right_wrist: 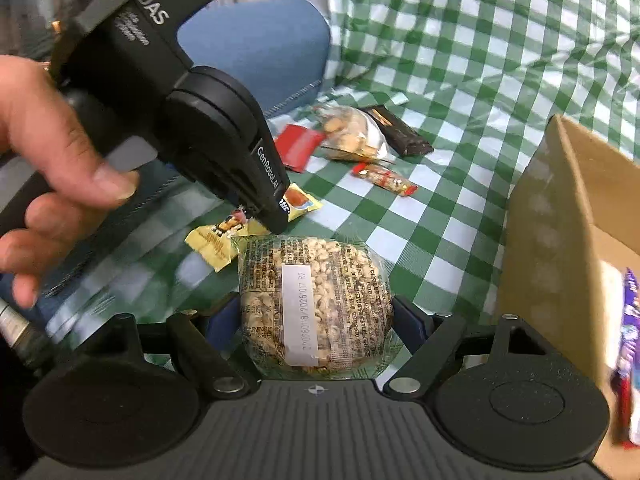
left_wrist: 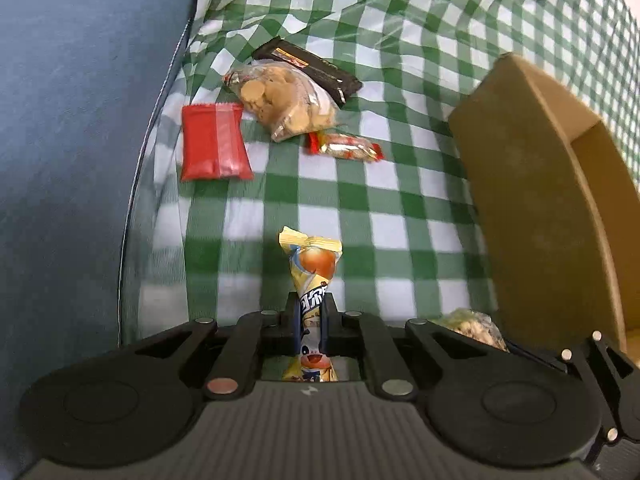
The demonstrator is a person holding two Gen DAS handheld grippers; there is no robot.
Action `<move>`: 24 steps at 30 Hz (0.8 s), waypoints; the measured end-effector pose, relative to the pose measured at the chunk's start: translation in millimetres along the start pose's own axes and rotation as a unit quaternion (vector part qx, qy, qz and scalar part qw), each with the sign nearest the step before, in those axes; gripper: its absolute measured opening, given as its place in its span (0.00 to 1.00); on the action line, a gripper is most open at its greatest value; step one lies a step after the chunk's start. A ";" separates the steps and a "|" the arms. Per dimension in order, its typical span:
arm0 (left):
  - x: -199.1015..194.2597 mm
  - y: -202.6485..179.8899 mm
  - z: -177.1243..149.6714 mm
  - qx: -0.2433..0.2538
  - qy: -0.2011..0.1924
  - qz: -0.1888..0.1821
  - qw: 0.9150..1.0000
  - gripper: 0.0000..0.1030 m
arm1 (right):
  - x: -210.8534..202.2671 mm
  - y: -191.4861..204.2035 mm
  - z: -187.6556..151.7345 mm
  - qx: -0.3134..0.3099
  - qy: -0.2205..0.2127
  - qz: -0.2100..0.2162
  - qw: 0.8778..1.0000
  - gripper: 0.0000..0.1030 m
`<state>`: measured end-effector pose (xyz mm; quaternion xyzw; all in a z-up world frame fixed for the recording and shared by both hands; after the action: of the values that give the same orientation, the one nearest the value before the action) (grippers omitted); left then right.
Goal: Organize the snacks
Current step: 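Grasp the round bean cake bag with the right tool while the left tool grasps the yellow cone snack, then carry the bean cake bag with the right tool while the left carries the yellow snack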
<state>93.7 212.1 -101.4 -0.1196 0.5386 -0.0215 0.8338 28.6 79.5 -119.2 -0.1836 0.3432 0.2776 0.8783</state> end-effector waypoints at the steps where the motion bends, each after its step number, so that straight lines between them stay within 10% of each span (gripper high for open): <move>1: -3.7 -1.0 -5.0 -0.008 -0.001 -0.008 1.000 0.10 | -8.5 3.3 -2.4 -0.003 -0.004 0.002 1.000 0.79; 7: -1.7 -9.0 -30.8 -0.056 0.012 -0.058 0.997 0.11 | -32.9 16.6 -35.1 -0.002 0.007 0.010 1.000 0.79; 10: 9.1 -9.8 -36.9 -0.048 0.038 -0.033 0.998 0.37 | -21.1 19.3 -50.6 -0.002 0.032 0.005 0.999 0.79; 24: 11.6 -6.7 -37.5 -0.061 0.030 -0.019 0.998 0.26 | -1.8 14.9 -77.8 0.020 0.063 0.008 0.998 0.79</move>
<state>65.3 197.1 -124.9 -0.1793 0.5615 -0.0079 0.8078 -20.5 50.5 -174.1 -0.1805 0.4048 0.2658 0.8561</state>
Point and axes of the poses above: each gripper's, at about its wrist camera, not at the fingertips, and x roughly the way its jaws point, y to its left, z to its top, the point moved 6 cm from there along x, roughly the way its jaws point, and after that the axes turned 3 degrees about -x, right-handed, at the moved point
